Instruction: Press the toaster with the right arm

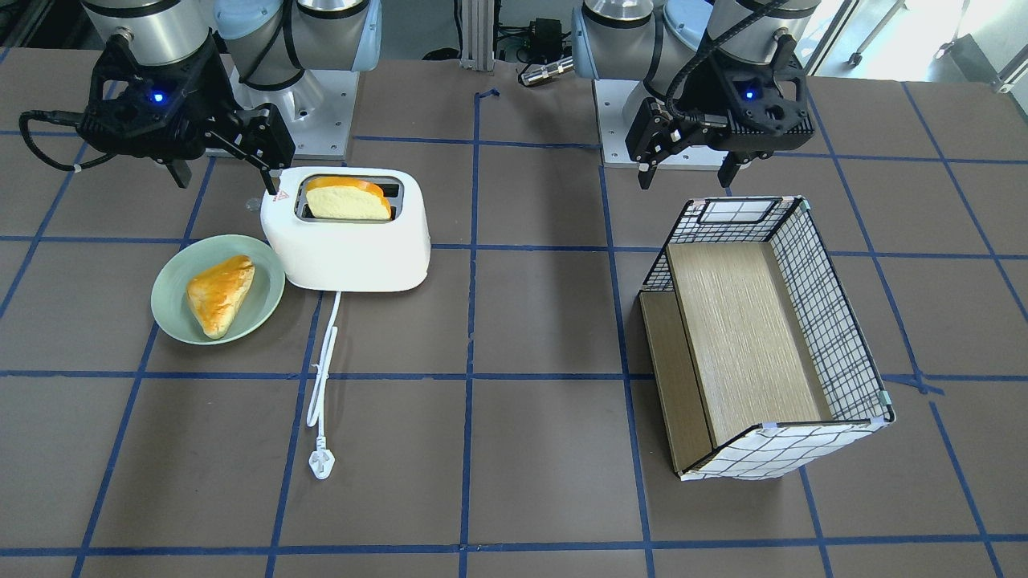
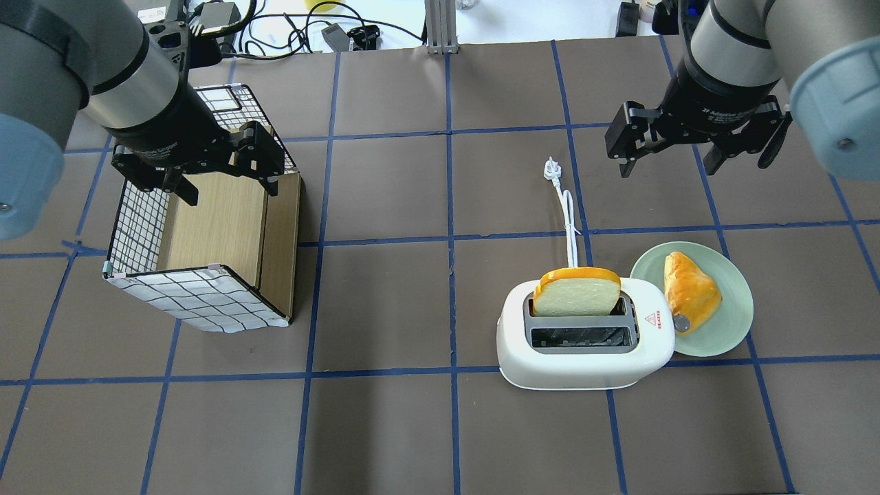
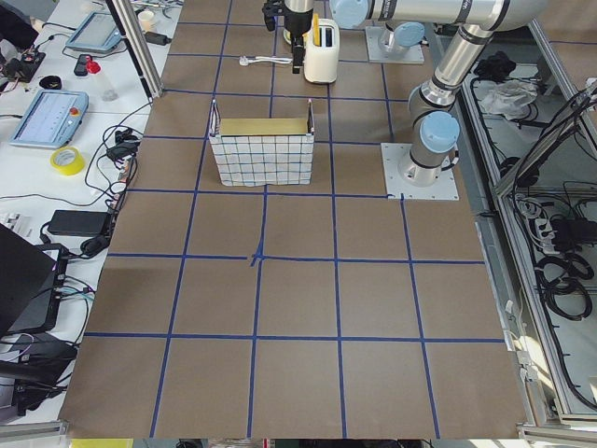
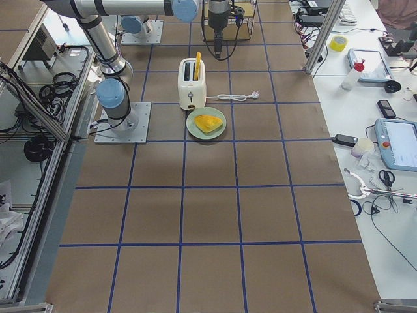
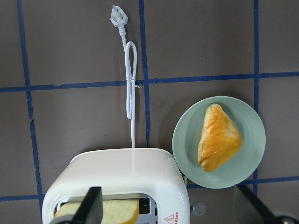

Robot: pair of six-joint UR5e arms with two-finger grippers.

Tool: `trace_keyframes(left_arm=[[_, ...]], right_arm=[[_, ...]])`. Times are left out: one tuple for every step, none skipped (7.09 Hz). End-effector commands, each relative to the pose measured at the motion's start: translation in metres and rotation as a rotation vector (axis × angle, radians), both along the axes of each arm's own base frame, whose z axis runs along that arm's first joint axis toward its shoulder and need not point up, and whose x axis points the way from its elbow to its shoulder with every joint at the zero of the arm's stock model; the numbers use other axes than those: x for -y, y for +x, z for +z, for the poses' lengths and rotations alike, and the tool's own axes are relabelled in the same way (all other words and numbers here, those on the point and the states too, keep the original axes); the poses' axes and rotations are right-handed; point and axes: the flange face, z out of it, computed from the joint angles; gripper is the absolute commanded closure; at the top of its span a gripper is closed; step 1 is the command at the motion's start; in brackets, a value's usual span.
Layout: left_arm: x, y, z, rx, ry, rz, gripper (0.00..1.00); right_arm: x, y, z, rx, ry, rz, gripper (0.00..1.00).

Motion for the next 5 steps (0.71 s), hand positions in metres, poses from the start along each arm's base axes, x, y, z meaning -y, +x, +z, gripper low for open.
trace_keyframes(left_arm=[[-0.0001,0.0,-0.0005,0.0,0.001,0.0,0.0],[0.0,0.0,0.0002,0.0,0.0,0.0,0.0],[0.0,0.0,0.0002,0.0,0.0,0.0,0.0],[-0.0001,0.0,-0.0005,0.0,0.001,0.0,0.0],[-0.0001,0.0,-0.0006,0.0,0.001,0.0,0.0]], right_arm=[[0.0003,0.0001,0.0003,0.001,-0.003,0.0,0.0],[0.0015,0.0001,0.0003,0.001,-0.008,0.008,0.0],[0.0017,-0.0006,0.0009,0.001,-0.008,0.009,0.0],[0.0008,-0.0001,0.0031,0.006,-0.013,0.008,0.0],[-0.0003,0.0014,0.0039,0.013,-0.01,0.014,0.0]])
